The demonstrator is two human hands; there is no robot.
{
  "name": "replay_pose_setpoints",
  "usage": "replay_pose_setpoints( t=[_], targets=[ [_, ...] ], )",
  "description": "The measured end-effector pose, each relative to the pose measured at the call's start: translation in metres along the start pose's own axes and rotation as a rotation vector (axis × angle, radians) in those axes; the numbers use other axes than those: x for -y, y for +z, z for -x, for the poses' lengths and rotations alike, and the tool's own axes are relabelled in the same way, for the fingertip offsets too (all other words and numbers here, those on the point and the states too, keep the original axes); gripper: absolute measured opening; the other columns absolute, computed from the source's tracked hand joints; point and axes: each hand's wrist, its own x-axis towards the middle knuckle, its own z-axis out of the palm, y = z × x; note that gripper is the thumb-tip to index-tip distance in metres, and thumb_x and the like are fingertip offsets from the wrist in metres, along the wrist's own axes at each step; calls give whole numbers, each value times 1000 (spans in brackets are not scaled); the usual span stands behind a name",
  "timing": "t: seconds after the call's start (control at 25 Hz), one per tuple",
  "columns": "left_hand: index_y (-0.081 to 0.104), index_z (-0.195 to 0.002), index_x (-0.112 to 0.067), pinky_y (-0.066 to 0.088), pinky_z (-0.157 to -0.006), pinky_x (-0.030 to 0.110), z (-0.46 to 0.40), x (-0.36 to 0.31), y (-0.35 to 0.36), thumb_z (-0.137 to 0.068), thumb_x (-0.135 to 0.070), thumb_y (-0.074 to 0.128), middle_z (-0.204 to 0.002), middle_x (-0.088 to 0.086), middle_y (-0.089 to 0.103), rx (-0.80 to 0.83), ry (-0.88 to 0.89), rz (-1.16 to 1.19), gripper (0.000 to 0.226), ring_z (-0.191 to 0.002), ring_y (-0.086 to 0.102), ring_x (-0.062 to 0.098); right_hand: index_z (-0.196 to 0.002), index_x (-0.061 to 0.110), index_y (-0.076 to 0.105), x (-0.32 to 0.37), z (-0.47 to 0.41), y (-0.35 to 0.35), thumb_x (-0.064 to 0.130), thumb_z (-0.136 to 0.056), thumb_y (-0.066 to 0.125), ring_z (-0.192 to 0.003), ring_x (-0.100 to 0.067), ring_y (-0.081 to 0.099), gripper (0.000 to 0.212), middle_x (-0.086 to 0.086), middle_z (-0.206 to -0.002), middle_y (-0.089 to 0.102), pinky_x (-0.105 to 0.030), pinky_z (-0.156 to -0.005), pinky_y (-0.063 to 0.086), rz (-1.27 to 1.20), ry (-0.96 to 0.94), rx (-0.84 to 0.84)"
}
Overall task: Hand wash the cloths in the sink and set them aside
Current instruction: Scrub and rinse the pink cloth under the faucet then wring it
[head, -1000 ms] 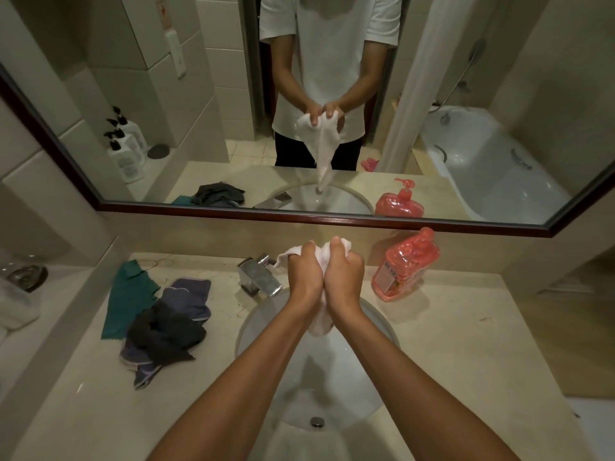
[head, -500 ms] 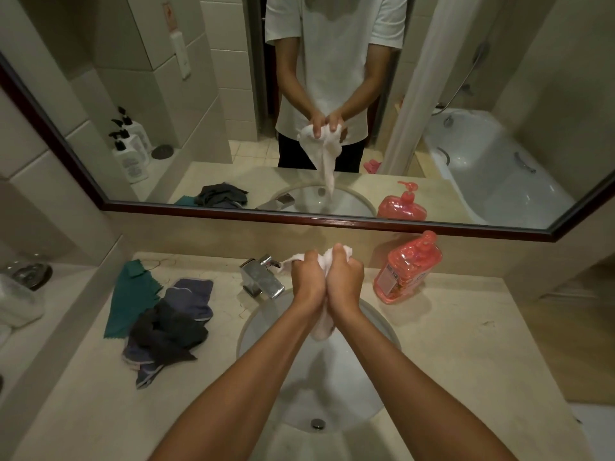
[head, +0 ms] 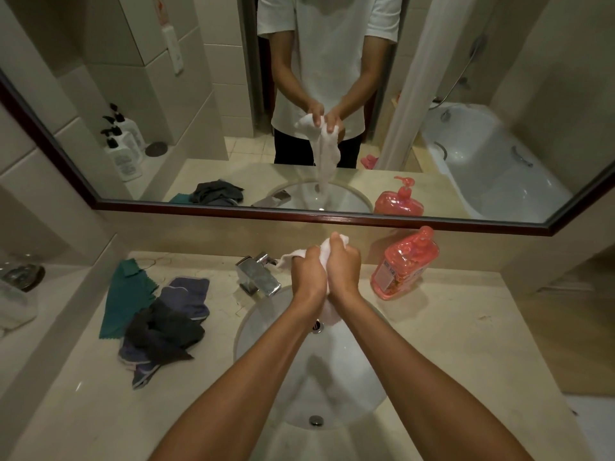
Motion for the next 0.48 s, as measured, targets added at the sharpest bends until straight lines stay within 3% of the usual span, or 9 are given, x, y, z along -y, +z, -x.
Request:
replay_pose_setpoints(
  t=[0.16, 0.36, 0.48],
  targets=[
    [51, -74, -12, 45, -60, 30, -16, -11, -6, -95, -26, 46, -68, 6, 58, -24, -62, 32, 25, -61, 57, 21, -73, 13, 69, -29, 24, -3, 36, -95, 50, -65, -13, 70, 36, -2, -68, 72, -28, -60, 52, -18, -16, 85],
    [57, -76, -11, 48, -67, 34, -8, 4, 0, -95, -27, 47, -73, 8, 63, 6, -19, -27, 27, -69, 61, 26, -62, 15, 58, -5, -2, -2, 28, -100, 51, -55, -13, 61, 41, 3, -56, 62, -31, -58, 47, 20, -46, 33],
    [58, -81, -10, 51, -68, 35, -18, -6, -1, -95, -28, 48, -76, 10, 65, -25, -16, 18, 25, -69, 63, 25, -77, 9, 67, -16, 11, -1, 31, -99, 53, -62, -9, 68, 34, 2, -65, 69, -24, -56, 50, -63, -31, 76]
  ],
)
